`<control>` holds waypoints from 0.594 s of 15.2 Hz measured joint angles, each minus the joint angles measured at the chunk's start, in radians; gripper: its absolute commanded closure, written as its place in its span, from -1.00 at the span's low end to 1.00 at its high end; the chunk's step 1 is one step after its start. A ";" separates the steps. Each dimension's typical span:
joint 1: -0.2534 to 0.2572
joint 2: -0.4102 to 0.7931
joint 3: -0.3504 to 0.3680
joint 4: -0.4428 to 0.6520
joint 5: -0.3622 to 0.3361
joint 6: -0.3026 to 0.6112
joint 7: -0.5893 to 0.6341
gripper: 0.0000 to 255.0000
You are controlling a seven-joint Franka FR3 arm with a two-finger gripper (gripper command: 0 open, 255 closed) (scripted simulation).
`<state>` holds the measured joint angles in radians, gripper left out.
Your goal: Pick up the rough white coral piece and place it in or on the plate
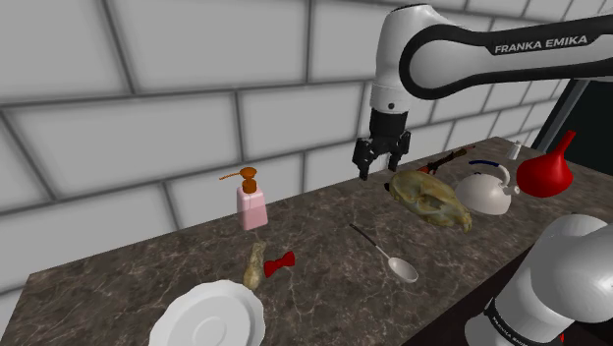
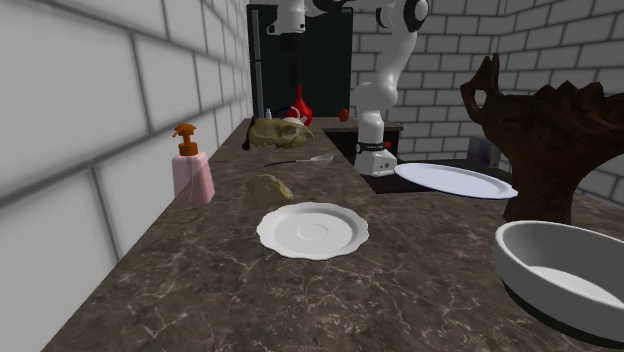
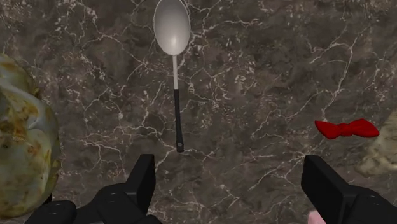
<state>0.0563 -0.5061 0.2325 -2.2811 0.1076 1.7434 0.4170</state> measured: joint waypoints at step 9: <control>0.015 0.284 0.130 0.107 0.034 0.143 0.237 -1.00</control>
<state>0.0717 -0.2223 0.3621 -2.1736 0.1413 1.8862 0.6538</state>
